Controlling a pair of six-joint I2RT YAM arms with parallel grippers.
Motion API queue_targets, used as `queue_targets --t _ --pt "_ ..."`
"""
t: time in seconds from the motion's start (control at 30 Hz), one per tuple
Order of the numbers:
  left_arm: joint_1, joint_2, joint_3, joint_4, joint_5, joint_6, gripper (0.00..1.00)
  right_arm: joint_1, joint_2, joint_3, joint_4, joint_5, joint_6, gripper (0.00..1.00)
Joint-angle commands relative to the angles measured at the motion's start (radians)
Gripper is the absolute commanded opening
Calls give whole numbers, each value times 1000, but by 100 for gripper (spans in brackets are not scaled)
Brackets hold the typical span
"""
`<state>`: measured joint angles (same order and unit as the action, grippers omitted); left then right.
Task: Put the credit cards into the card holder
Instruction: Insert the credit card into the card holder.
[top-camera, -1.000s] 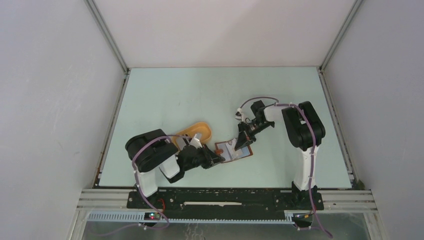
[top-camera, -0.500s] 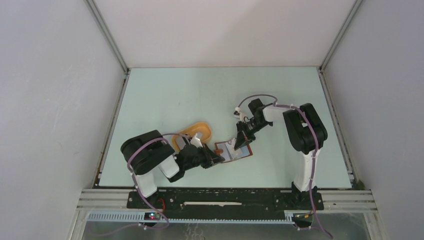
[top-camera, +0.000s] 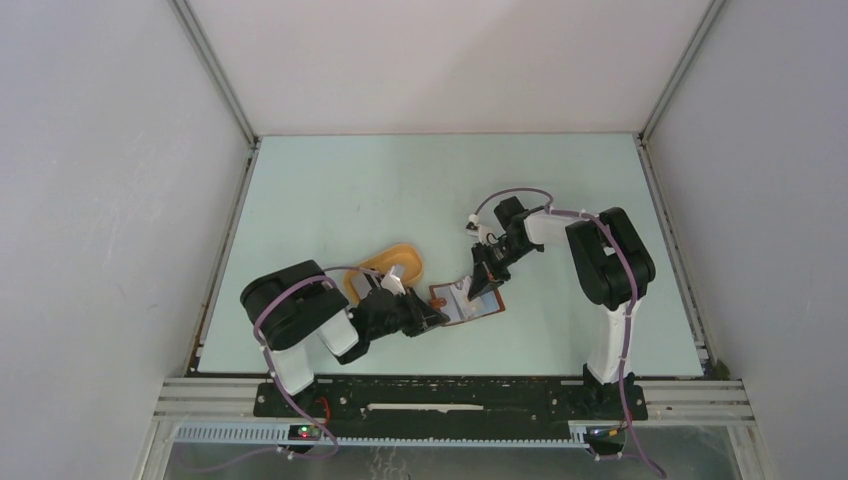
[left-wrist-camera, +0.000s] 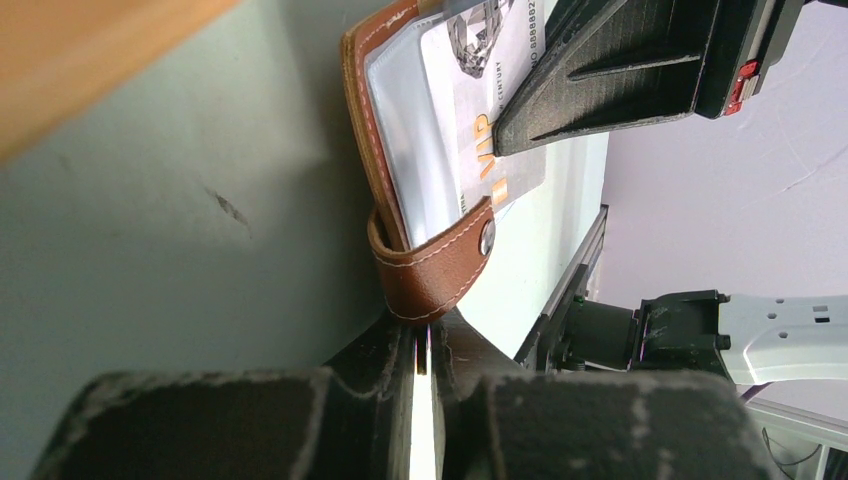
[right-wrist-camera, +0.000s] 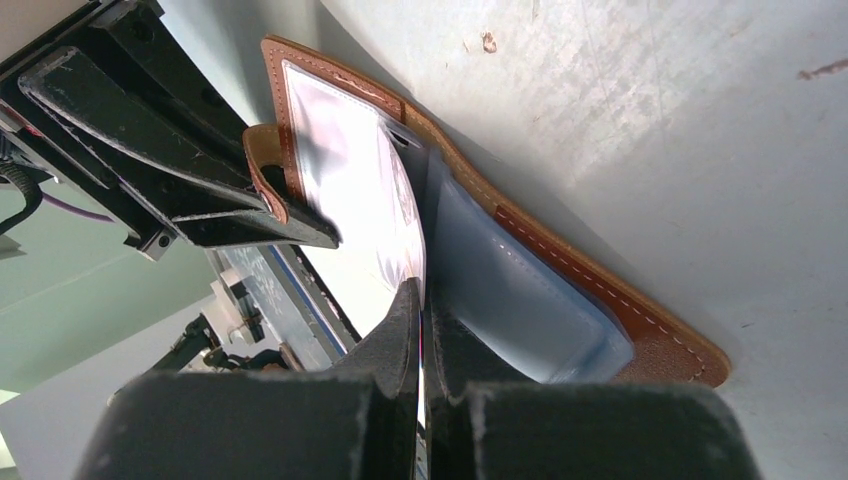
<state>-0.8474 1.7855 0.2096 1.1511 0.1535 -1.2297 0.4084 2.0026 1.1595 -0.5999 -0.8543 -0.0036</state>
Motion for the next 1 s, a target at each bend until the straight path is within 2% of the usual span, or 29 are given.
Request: queue_targets --t 0.0,0.5,0.97 --pt "-1 11 25 -83 -1 57 11 40 8 3 82 137 -24 0" --pt "-1 37 17 -46 -3 44 12 50 27 5 69 77 -21 1" --pt "1 38 -12 -23 -9 39 11 31 -32 0 54 214 -39 0"
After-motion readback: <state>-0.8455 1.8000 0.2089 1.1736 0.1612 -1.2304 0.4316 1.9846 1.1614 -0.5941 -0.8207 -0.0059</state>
